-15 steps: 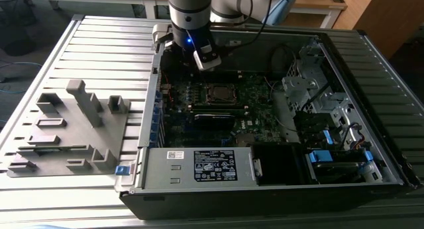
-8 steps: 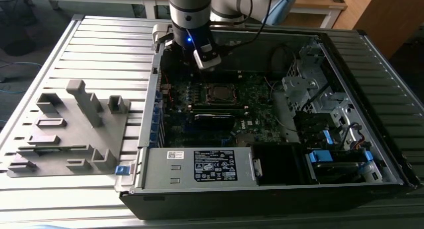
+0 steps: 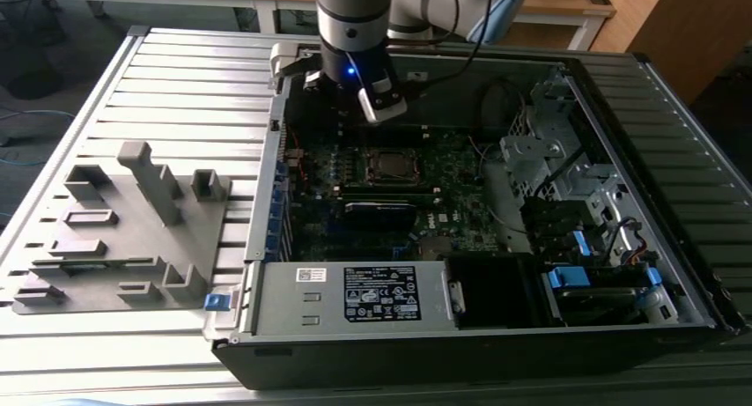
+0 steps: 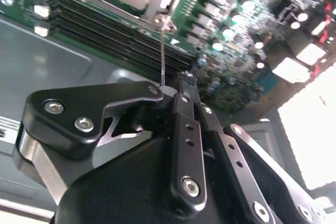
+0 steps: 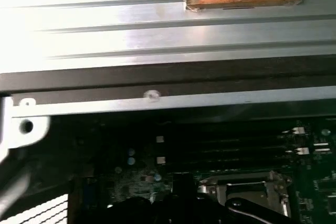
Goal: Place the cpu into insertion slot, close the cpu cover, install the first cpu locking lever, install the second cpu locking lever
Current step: 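Install the first cpu locking lever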
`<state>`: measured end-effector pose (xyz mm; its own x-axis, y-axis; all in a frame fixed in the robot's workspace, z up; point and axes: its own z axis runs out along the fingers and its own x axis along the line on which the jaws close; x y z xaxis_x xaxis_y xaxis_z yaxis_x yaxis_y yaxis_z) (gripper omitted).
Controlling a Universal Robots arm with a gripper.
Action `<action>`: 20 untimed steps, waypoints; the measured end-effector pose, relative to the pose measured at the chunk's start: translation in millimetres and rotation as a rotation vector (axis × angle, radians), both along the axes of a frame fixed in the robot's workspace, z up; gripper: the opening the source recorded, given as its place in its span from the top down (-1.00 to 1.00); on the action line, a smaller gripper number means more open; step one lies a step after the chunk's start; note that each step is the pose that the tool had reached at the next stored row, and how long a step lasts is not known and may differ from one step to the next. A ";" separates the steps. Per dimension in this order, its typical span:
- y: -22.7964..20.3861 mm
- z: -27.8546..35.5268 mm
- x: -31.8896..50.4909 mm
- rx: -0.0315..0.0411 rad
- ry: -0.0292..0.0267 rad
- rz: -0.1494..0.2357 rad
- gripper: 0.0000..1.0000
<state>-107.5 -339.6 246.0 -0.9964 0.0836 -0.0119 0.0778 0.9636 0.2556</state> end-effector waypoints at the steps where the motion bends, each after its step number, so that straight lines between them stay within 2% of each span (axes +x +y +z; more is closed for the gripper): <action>1: 0.0 0.0 3.2 0.0000 0.0000 0.000 0.79; 6: 0.0 0.0 19.6 -0.0009 0.0000 -0.001 0.79; 9: 0.0 0.0 26.4 -0.0025 0.0001 -0.002 0.79; 20: 0.0 -2.1 27.5 -0.0034 0.0000 -0.002 0.79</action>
<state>-79.9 -339.5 243.9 -0.9962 0.0857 -0.0121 0.0799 0.9643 0.2523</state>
